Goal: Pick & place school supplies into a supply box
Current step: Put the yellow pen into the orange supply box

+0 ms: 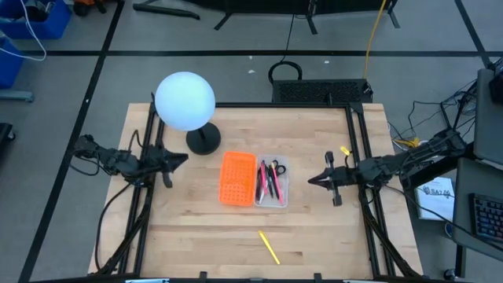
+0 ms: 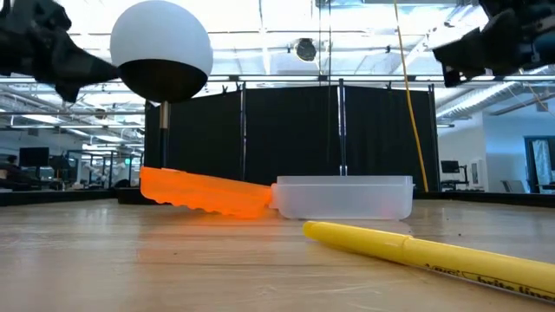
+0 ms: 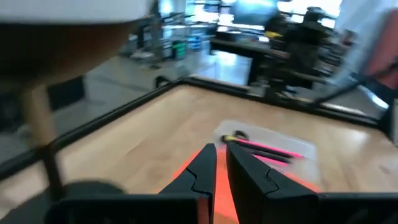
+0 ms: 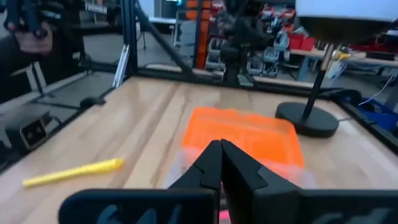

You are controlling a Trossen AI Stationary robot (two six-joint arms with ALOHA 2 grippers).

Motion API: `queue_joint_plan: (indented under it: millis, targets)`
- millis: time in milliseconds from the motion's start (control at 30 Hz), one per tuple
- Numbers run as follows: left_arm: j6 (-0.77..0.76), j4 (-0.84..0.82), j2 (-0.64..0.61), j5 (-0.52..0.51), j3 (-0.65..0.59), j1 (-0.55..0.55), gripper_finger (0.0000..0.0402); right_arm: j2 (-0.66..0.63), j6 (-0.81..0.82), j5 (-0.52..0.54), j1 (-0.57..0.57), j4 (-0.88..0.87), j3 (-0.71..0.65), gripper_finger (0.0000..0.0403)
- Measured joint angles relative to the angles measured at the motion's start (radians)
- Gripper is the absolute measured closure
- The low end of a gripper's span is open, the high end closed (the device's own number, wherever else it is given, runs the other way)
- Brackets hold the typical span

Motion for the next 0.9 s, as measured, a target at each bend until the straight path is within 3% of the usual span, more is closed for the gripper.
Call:
queue_joint_plan:
  millis: [133,367,567,667,767,900]
  targets:
    - [-0.148,-0.051,0.033,-0.112,0.0,0.0,0.0355,-0.015,-0.016,-0.037,0.0,-0.03,-0.023,0.0402]
    - [-0.263,-0.01,0.225,-0.117,0.0,0.0,0.0356,-0.015,-0.059,-0.083,0.001,0.008,-0.07,0.0403]
    - [-0.253,0.333,0.54,0.022,0.0,0.0,0.0393,-0.025,-0.087,-0.085,0.001,0.007,-0.077,0.0403]
    - [-0.235,0.498,0.728,0.069,0.031,0.0,0.0394,-0.062,-0.101,-0.111,0.0,0.008,-0.077,0.0403]
    - [-0.255,0.504,0.903,0.071,0.121,0.0,0.0394,-0.116,-0.105,-0.157,0.0,0.002,-0.077,0.0403]
    - [-0.249,0.474,1.107,0.163,0.285,0.0,0.0396,-0.185,-0.097,-0.189,0.0,-0.036,-0.077,0.0403]
